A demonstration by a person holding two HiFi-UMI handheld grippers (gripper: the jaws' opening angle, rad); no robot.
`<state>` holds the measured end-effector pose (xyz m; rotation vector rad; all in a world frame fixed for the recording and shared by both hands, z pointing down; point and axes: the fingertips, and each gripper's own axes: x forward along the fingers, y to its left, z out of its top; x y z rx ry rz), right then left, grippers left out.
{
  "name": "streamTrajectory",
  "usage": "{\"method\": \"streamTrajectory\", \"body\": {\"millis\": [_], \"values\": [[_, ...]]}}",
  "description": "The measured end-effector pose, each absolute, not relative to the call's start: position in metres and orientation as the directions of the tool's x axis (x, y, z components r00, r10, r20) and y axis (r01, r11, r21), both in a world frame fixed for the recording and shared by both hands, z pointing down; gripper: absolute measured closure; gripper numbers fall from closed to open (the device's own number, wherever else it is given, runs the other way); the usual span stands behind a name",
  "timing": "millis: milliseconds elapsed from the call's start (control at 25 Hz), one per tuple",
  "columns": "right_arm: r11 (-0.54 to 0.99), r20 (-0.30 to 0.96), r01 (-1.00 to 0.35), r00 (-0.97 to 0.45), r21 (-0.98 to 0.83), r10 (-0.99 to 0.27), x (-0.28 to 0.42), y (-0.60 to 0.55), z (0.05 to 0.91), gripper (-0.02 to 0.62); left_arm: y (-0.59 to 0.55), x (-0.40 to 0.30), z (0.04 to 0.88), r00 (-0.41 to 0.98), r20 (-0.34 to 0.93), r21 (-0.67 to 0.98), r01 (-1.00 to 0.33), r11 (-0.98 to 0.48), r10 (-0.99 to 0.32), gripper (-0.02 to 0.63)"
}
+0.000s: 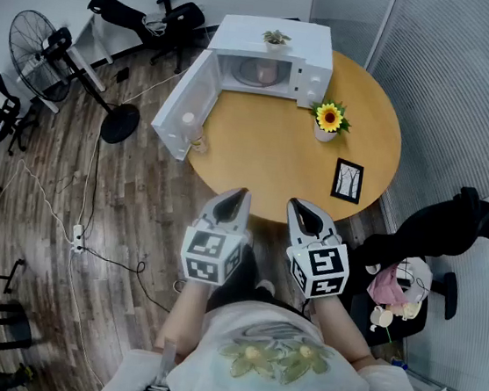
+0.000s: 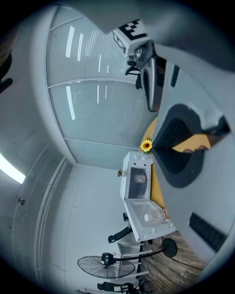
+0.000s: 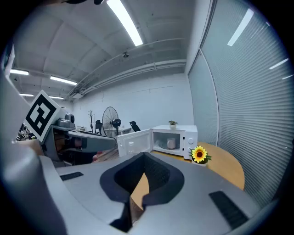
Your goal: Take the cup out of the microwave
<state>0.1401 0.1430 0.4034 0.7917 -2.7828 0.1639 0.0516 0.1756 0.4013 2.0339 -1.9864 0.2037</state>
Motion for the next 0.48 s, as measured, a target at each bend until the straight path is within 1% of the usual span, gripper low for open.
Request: {"method": "streamTrajectory", "body": {"millis": [480], "values": [[0.853, 0.224, -0.519, -0.839, -0.055, -0.496, 0.128, 0.122, 0.396, 0.578, 0.149, 0.045, 0.403, 0.049, 0.322, 0.108, -0.994, -0.015, -0.945, 0.601]]}}
